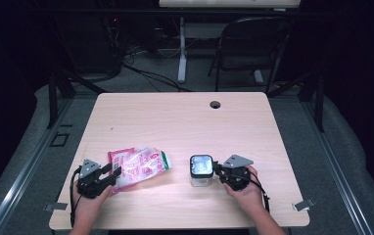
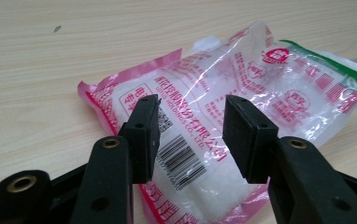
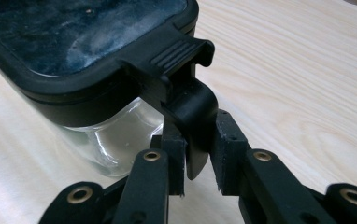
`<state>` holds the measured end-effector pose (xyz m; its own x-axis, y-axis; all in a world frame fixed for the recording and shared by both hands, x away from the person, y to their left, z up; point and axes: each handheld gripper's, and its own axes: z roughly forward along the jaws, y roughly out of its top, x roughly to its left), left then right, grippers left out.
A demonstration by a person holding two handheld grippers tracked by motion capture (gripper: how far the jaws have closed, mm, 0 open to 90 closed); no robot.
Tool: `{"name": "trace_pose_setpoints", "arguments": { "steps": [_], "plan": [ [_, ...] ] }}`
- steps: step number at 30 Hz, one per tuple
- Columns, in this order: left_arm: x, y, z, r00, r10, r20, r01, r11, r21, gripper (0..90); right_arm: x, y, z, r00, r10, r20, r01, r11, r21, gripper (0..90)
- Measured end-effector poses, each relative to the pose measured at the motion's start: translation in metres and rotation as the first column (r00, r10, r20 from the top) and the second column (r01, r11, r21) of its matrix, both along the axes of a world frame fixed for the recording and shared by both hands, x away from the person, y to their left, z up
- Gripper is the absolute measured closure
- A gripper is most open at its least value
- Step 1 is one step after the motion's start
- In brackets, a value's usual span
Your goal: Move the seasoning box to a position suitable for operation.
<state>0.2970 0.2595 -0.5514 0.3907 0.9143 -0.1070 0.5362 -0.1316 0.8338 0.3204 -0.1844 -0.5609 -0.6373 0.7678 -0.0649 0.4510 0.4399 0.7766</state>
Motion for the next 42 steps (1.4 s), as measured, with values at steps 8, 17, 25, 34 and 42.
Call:
{"name": "trace_pose_setpoints", "arguments": {
  "steps": [8,17,25,34,42],
  "plan": [
    [-0.002,-0.008,0.003,0.9994,-0.034,0.012,0.033,0.9994,0.008,56.0,-0.01,0.013,0.0,0.9959,0.09,-0.002,-0.09,0.996,0.003,77.3],
    [-0.006,-0.019,0.006,0.9975,-0.066,0.026,0.066,0.9978,0.009,56.2,-0.018,0.023,-0.001,0.986,0.167,0.003,-0.167,0.986,0.003,77.2],
    [-0.009,-0.03,0.008,0.9932,-0.111,0.034,0.111,0.9937,0.015,58.1,-0.019,0.024,-0.002,0.9779,0.209,-0.005,-0.209,0.978,0.016,76.4],
    [-0.012,-0.043,0.009,0.9862,-0.16,0.041,0.159,0.9867,0.033,57.9,-0.01,0.01,-0.003,0.9897,0.134,-0.052,-0.129,0.987,0.094,69.8],
    [-0.014,-0.049,0.01,0.9856,-0.163,0.043,0.163,0.9864,0.023,58.2,-0.016,0.007,0.003,0.9918,0.124,-0.029,-0.121,0.989,0.088,78.1]
  ]
}}
